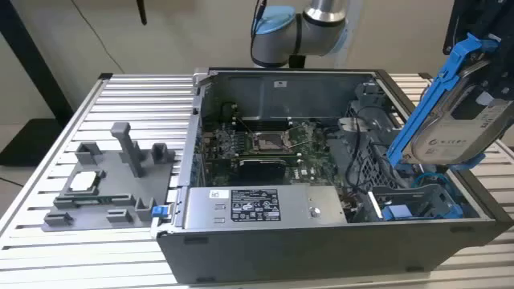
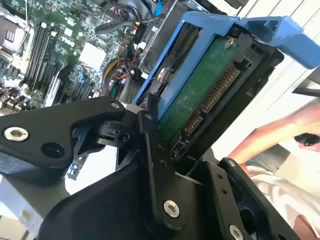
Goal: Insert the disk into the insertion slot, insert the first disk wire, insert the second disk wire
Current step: 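Insert the disk into the insertion slot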
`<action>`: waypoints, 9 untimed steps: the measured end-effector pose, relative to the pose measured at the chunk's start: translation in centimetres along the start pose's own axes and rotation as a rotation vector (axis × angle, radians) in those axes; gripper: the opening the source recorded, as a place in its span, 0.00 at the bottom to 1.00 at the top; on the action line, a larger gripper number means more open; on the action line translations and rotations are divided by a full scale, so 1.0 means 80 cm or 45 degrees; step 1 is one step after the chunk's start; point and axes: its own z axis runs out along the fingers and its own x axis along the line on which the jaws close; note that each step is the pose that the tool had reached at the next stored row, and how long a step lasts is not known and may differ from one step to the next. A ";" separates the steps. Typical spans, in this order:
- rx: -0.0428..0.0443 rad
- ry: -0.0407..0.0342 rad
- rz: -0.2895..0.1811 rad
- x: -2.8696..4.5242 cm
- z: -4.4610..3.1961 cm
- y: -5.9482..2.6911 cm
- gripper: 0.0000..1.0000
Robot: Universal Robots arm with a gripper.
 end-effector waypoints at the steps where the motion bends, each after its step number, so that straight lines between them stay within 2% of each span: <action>1: 0.000 0.0000 0.000 0.0000 0.0000 0.000 0.00; 9: 0.000 0.0001 0.000 0.0000 0.0002 0.000 0.00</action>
